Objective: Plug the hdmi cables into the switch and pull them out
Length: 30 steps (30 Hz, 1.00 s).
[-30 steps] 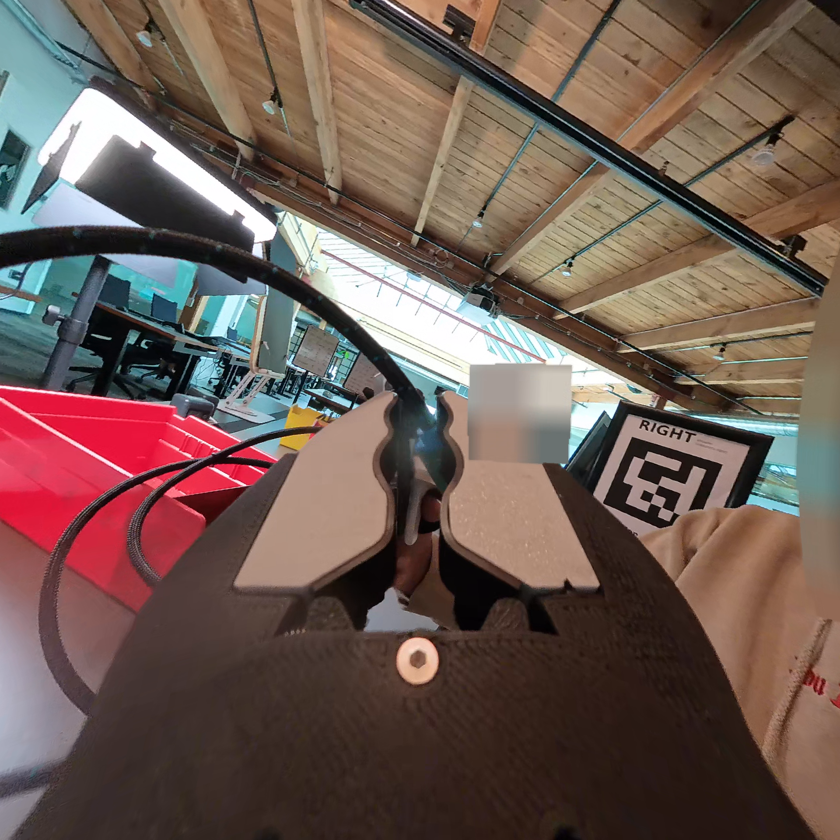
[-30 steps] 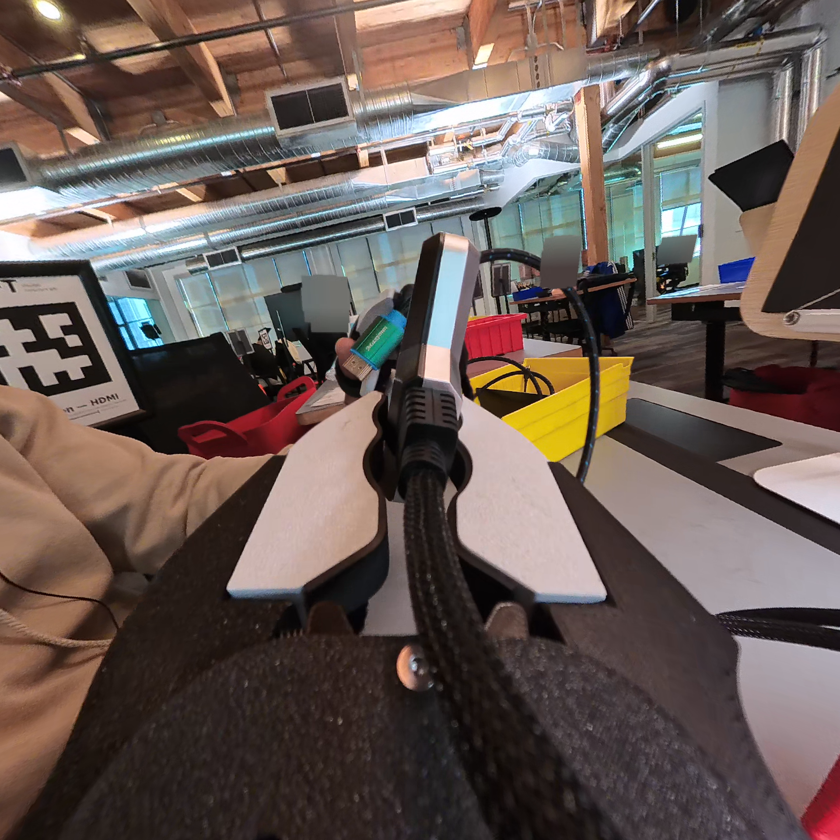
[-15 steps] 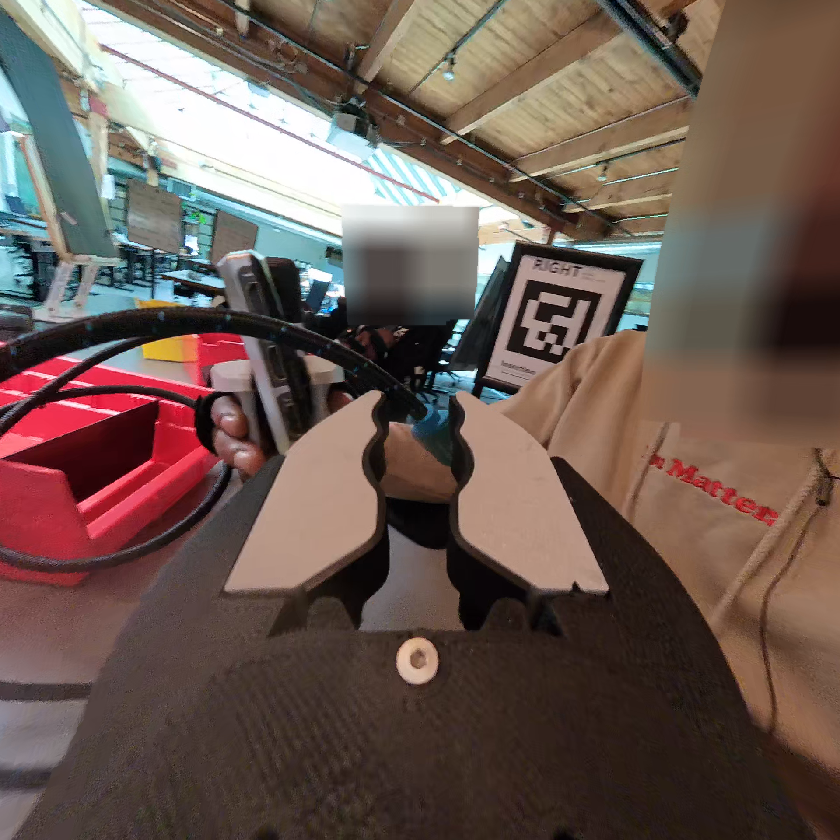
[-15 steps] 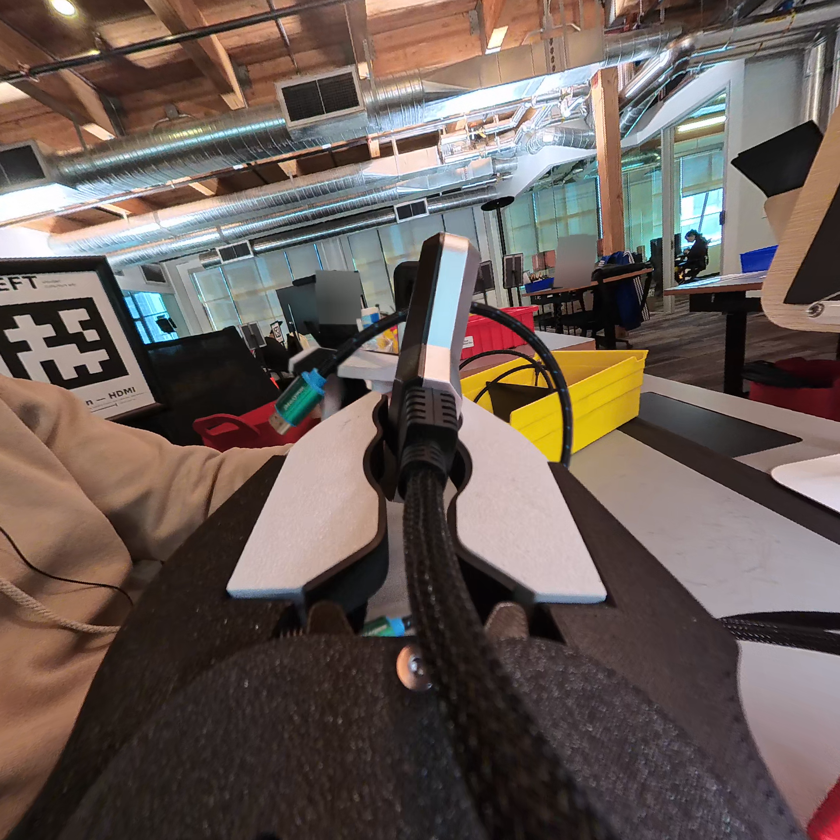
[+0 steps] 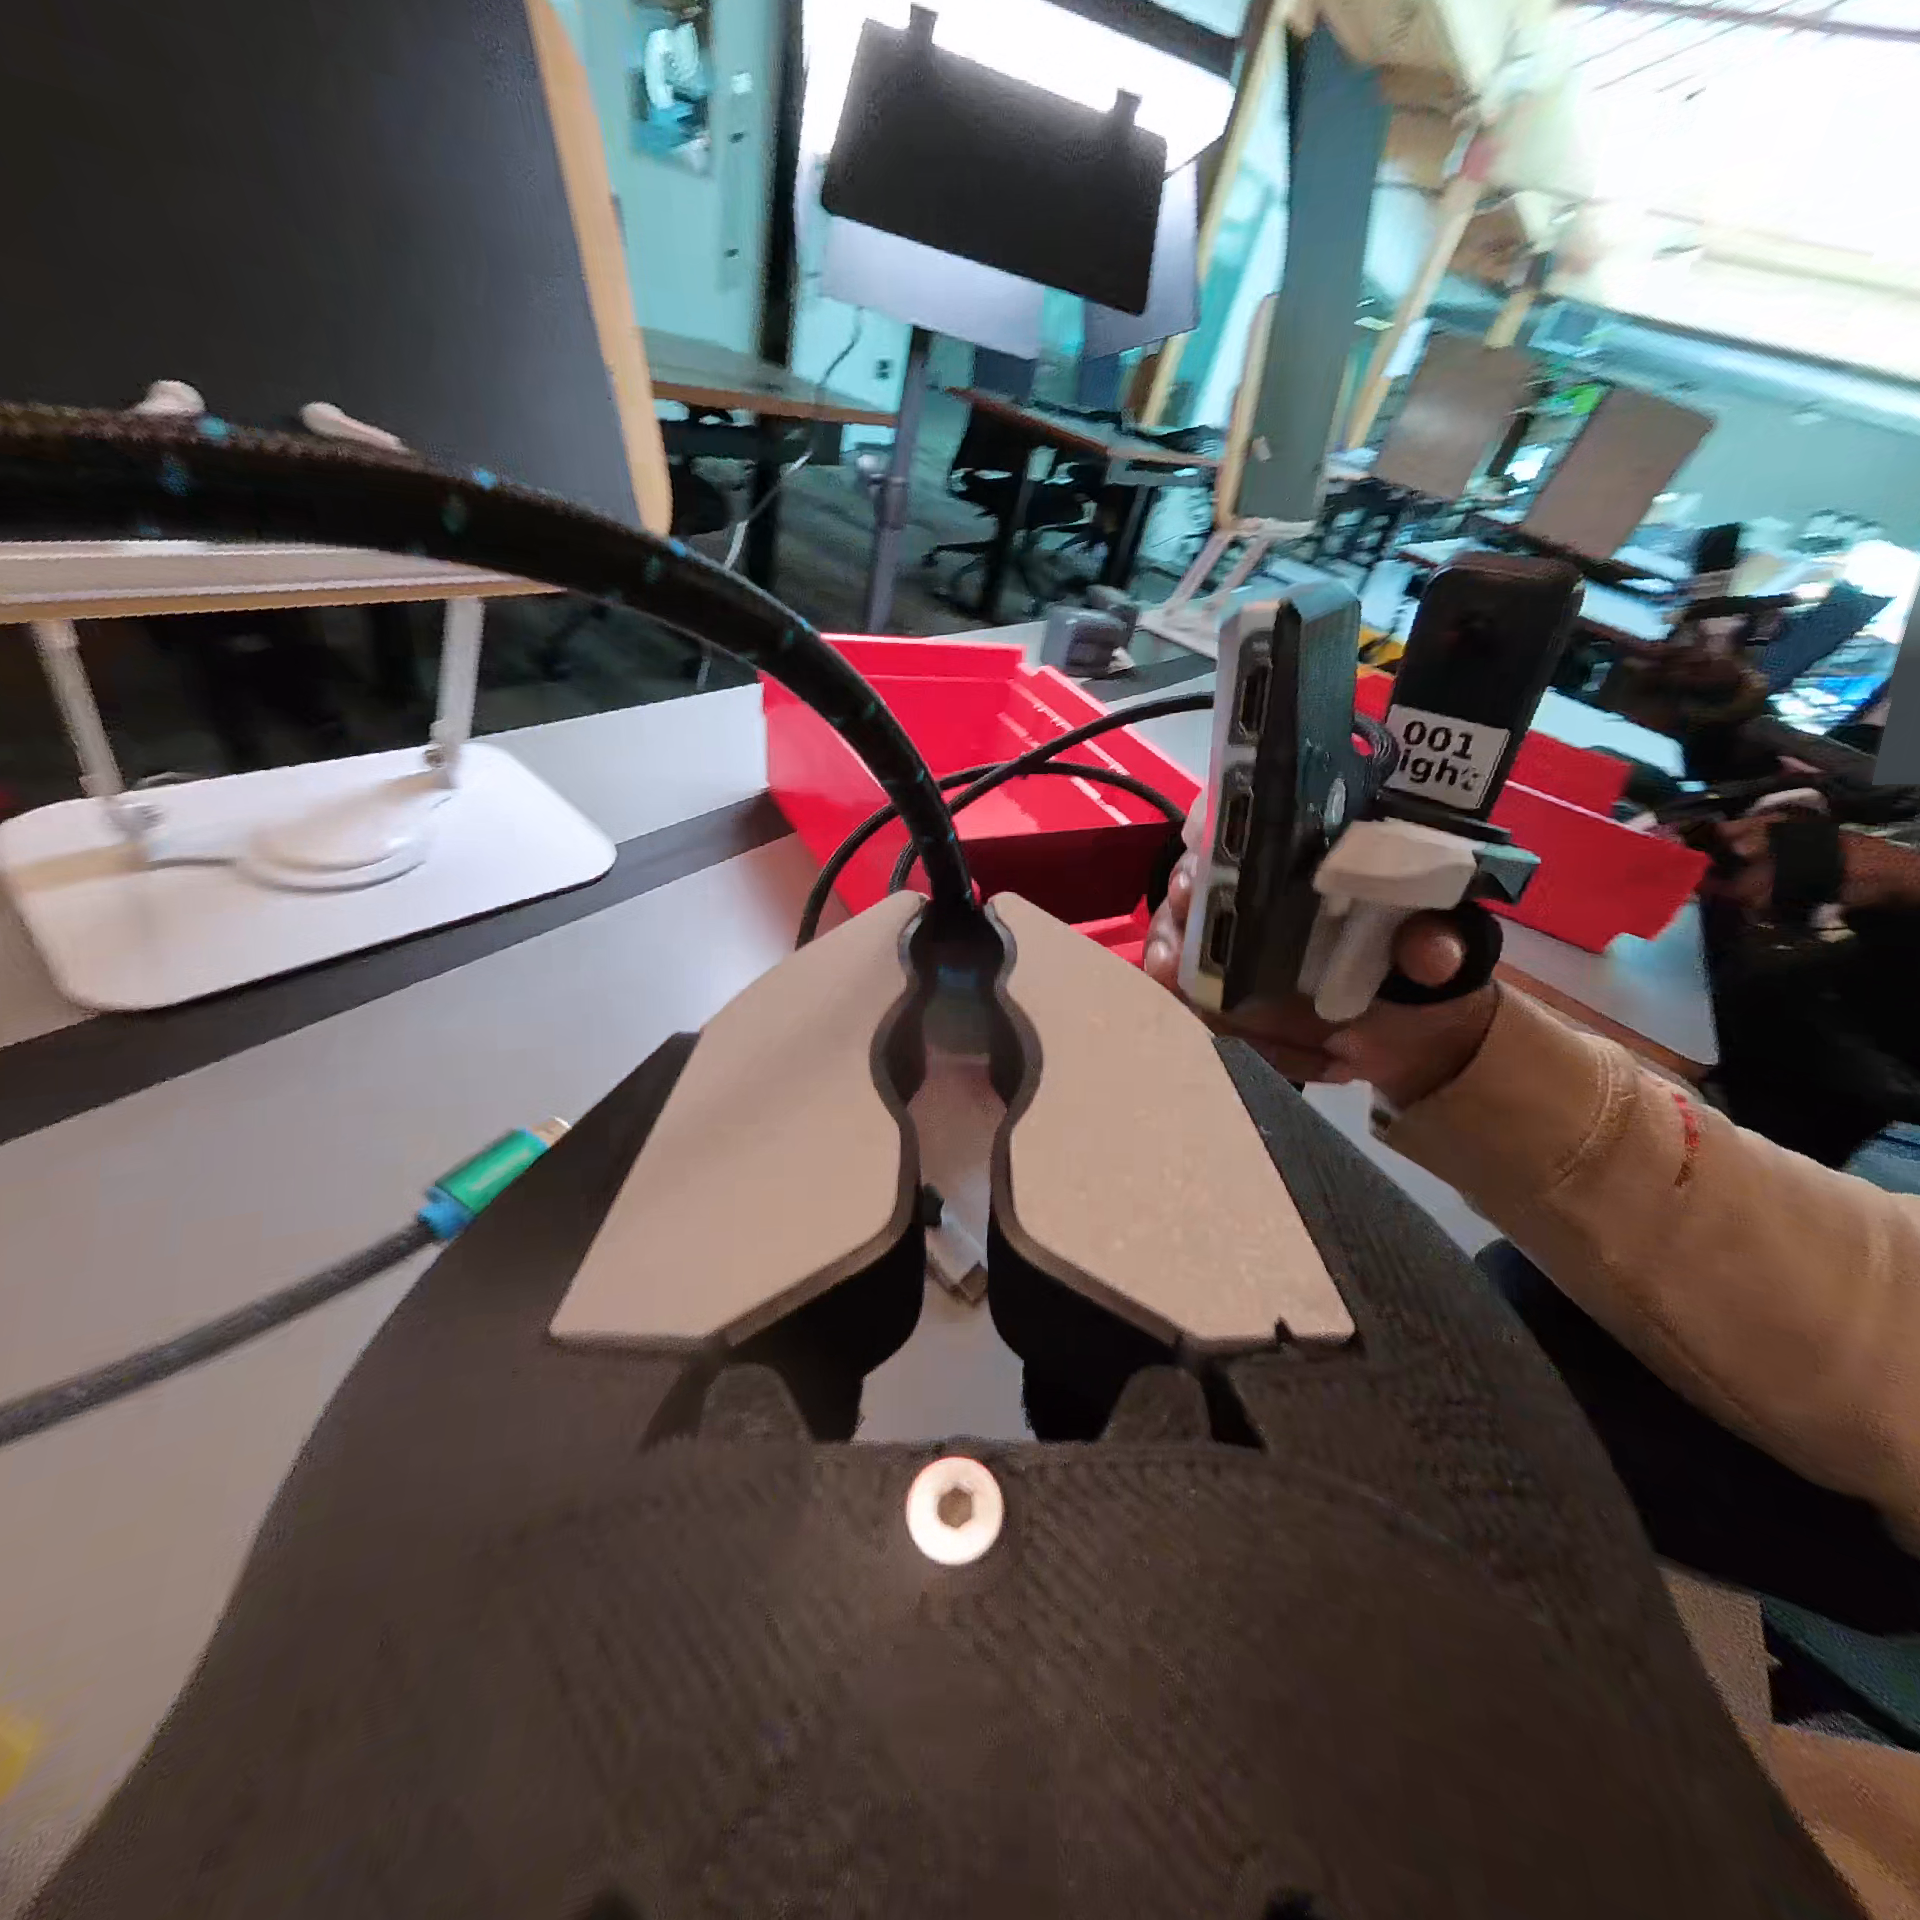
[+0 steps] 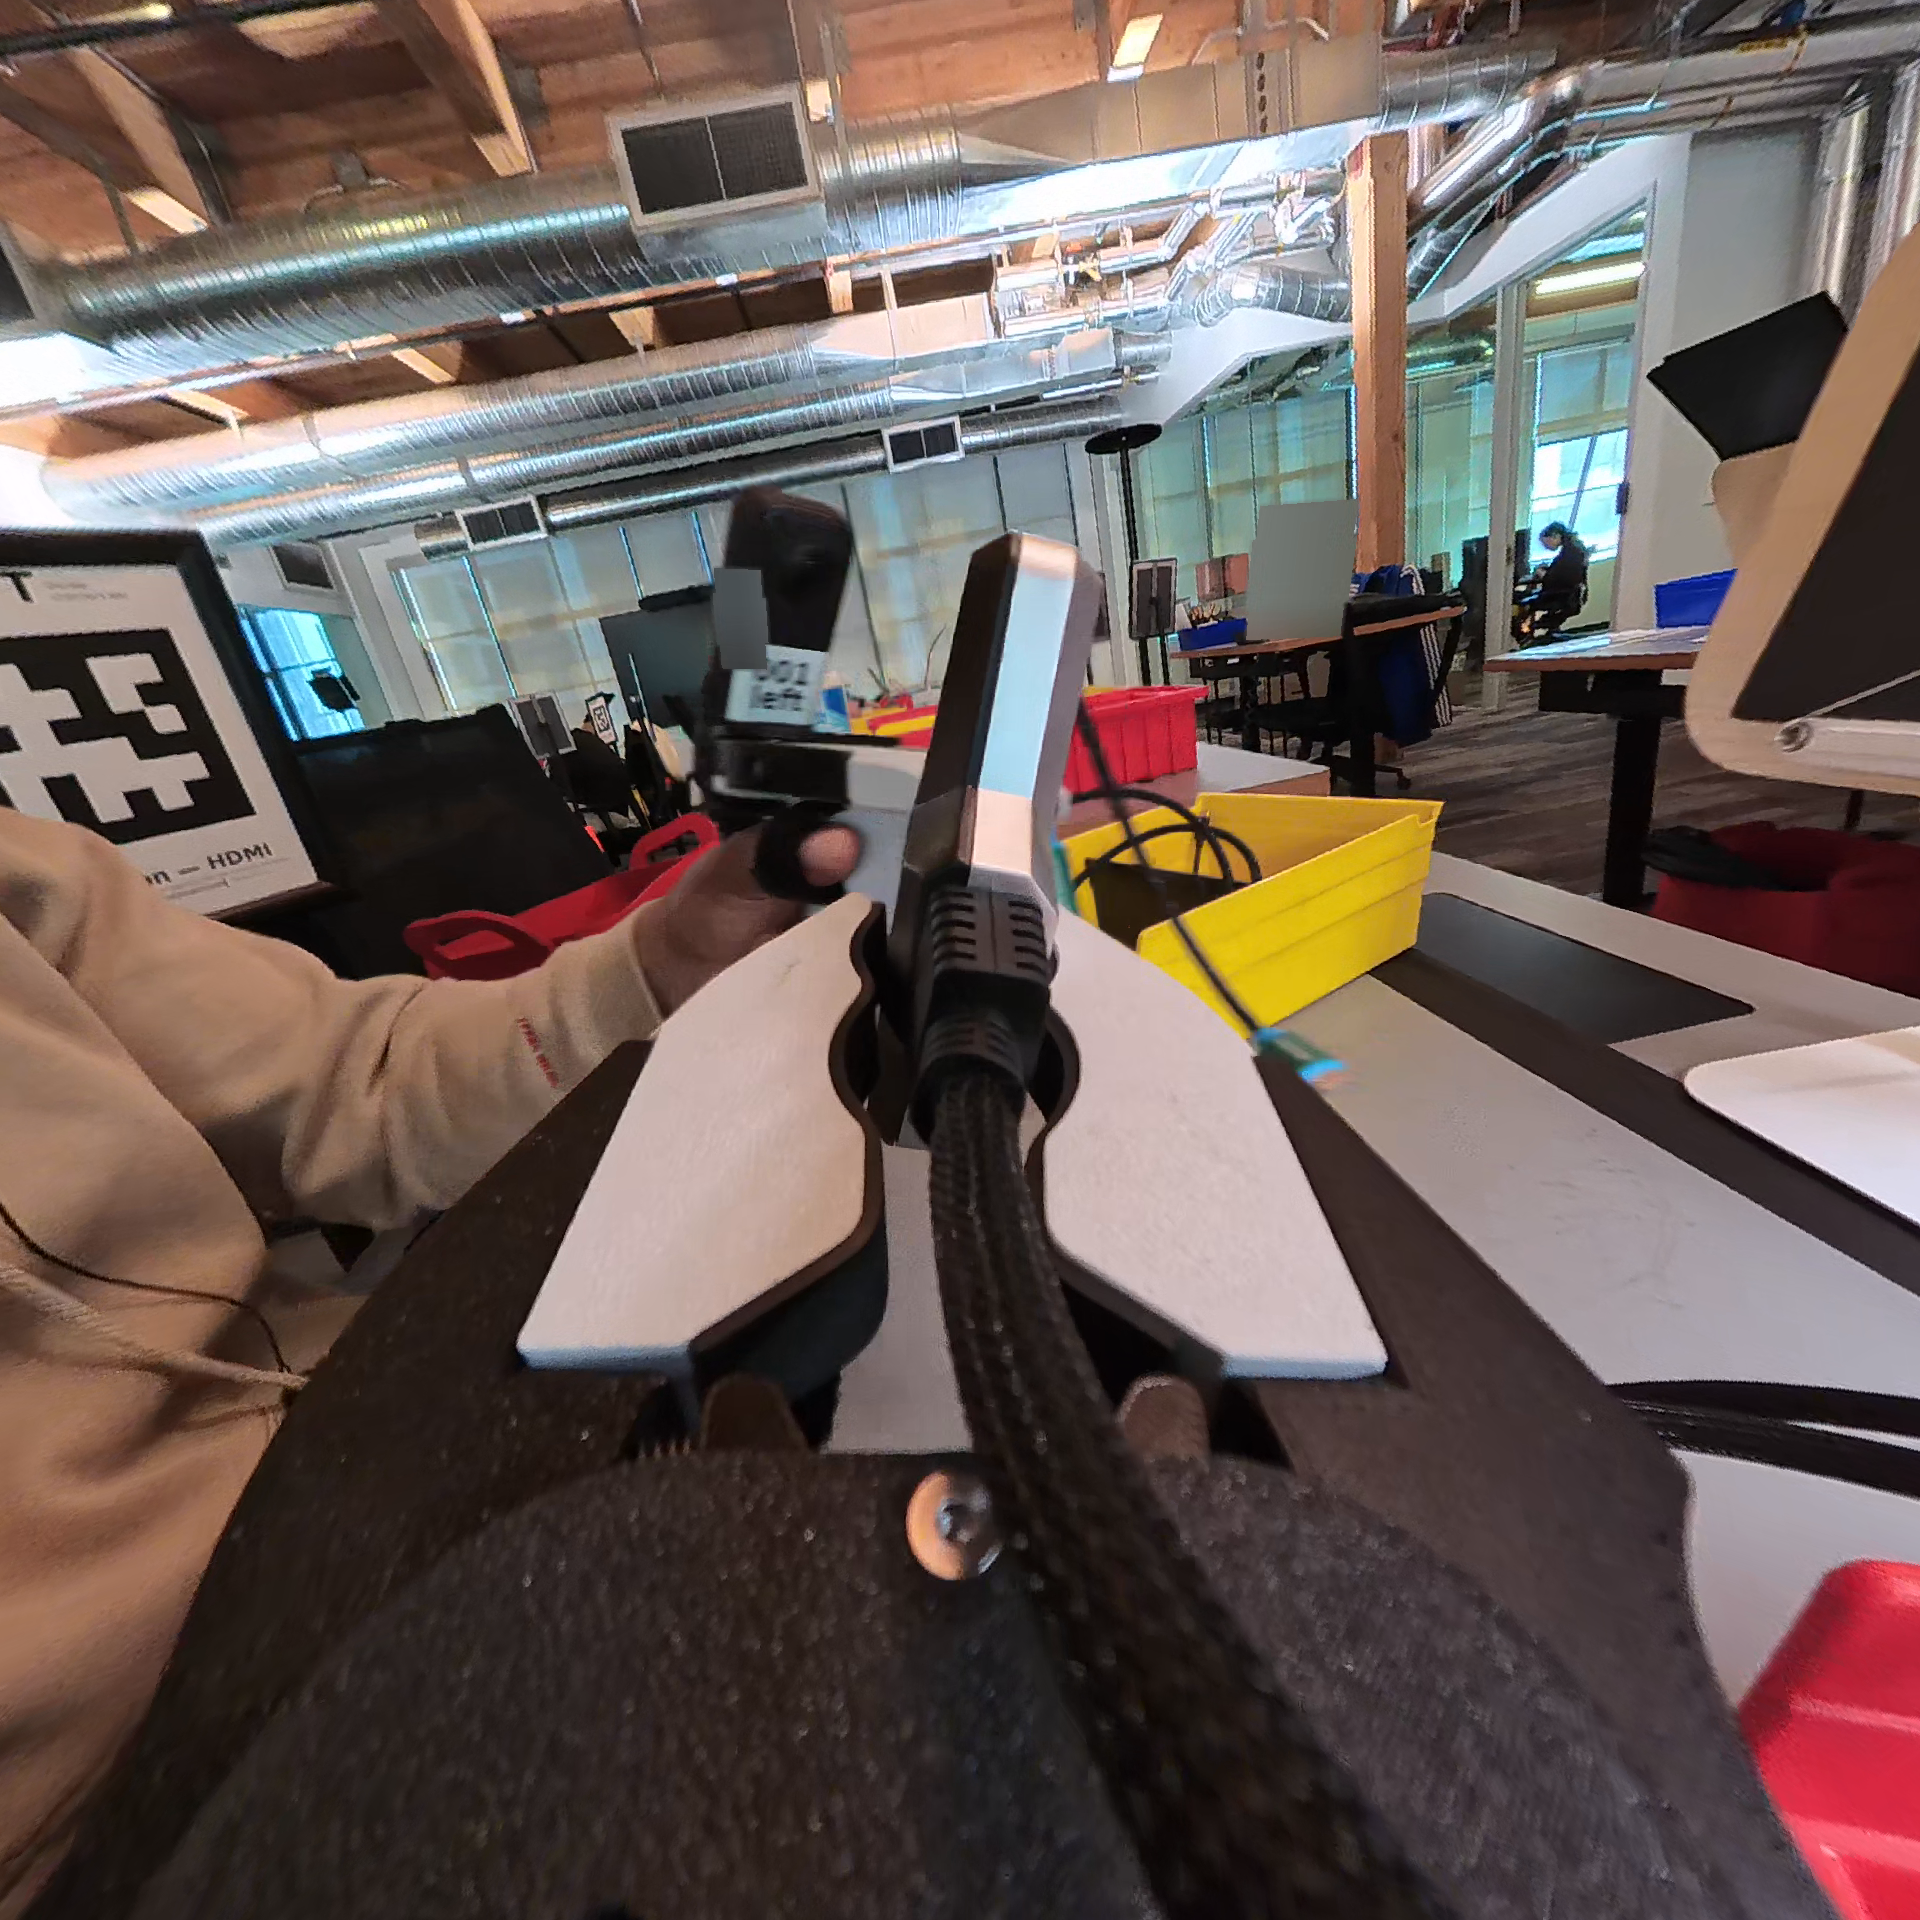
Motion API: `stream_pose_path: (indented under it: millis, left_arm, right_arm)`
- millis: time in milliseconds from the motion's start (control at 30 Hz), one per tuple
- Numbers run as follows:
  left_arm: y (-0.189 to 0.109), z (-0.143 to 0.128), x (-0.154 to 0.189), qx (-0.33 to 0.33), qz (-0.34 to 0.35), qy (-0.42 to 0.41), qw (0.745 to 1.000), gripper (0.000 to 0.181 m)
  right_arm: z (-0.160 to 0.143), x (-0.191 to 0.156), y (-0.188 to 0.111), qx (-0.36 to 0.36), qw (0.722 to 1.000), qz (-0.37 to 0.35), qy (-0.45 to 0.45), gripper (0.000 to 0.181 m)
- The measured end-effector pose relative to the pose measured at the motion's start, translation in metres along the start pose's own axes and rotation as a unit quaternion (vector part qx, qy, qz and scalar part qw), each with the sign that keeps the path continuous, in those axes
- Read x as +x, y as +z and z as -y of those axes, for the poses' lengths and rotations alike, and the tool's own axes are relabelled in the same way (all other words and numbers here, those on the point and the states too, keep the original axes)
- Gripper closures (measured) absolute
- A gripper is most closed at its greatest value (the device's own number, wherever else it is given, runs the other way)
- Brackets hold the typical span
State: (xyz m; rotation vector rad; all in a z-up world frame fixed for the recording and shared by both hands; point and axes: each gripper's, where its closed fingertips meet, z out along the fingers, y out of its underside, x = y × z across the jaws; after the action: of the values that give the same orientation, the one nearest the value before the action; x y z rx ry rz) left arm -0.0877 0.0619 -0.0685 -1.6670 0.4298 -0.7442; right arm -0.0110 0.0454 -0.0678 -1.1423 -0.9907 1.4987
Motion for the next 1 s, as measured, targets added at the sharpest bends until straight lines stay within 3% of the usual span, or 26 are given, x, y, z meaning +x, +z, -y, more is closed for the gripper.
stream_pose_path:
  millis: [100, 233, 333, 533, 667, 833, 1000]
  left_arm:
    - [-0.028, -0.004, 0.017, -0.005, 0.040, -0.024, 0.999, 0.174]
    - [-0.063, -0.025, 0.054, 0.015, 0.036, -0.105, 0.994, 0.174]
    - [-0.074, -0.045, 0.061, 0.035, 0.047, -0.156, 0.986, 0.172]
    - [-0.036, -0.106, -0.022, -0.049, 0.109, -0.221, 0.968, 0.171]
    - [-0.016, -0.138, -0.059, -0.098, 0.108, -0.269, 0.952, 0.170]
    - [-0.005, -0.148, -0.072, -0.125, 0.081, -0.296, 0.943, 0.168]
    - [-0.006, -0.163, -0.065, -0.208, 0.019, -0.299, 0.931, 0.161]
  right_arm:
    - [0.008, 0.003, -0.006, 0.018, 1.000, -0.003, 0.010, 0.157]
    - [0.013, 0.005, -0.010, 0.027, 0.999, -0.007, 0.017, 0.157]
    - [0.014, 0.004, -0.008, 0.026, 0.999, -0.005, 0.019, 0.157]
    - [0.005, 0.002, -0.002, 0.011, 1.000, -0.006, 0.024, 0.157]
    - [0.001, 0.004, -0.002, 0.002, 1.000, -0.007, 0.022, 0.157]
    - [-0.006, 0.014, -0.004, -0.002, 0.999, -0.013, 0.036, 0.157]
    - [-0.012, 0.018, -0.004, -0.007, 0.999, -0.015, 0.043, 0.157]
